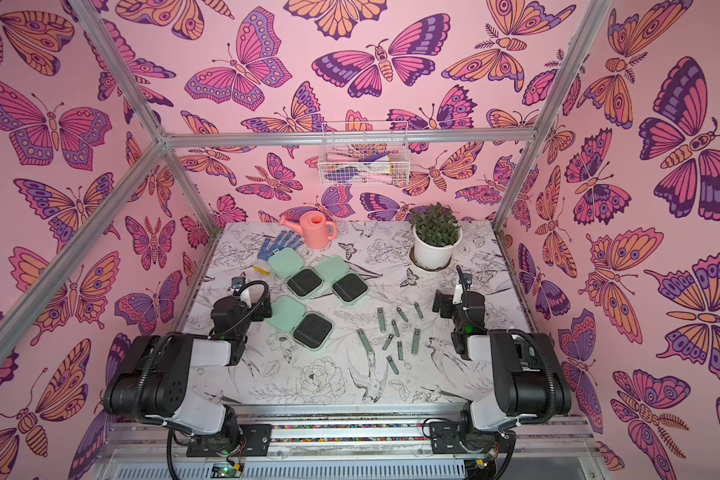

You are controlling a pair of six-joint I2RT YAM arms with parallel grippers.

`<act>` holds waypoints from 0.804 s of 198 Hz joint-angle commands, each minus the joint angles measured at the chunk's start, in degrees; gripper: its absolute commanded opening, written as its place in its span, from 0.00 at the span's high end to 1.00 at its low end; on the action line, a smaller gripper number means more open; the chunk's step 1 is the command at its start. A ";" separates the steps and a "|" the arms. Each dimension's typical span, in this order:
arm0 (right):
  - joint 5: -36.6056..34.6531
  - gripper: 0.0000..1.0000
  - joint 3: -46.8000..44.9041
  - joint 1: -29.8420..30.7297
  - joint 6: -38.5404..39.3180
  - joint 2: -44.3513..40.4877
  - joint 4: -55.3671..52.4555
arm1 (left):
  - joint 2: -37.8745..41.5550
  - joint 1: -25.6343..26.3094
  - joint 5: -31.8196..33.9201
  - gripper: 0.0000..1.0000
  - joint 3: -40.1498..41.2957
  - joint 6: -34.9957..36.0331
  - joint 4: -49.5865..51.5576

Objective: Organize nail clipper sets
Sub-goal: Move the storage box to the center of the board.

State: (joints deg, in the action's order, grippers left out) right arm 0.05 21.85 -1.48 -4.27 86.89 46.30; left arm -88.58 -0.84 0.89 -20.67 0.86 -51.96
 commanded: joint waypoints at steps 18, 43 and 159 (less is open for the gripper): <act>-1.86 0.01 0.57 0.24 -0.24 -1.71 2.65 | 1.20 0.11 1.92 0.01 -0.65 -0.25 0.54; -4.08 0.01 6.00 0.24 -0.45 -16.81 -16.32 | 17.92 2.47 12.51 0.01 -1.10 -2.05 12.60; -9.49 0.02 60.49 26.24 -9.03 -10.05 -95.77 | 34.60 7.34 6.85 0.24 -47.62 -33.73 105.80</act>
State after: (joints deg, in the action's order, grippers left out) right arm -8.95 80.51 19.40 -10.79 71.20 -31.11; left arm -52.99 6.04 14.55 -69.87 -27.70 25.12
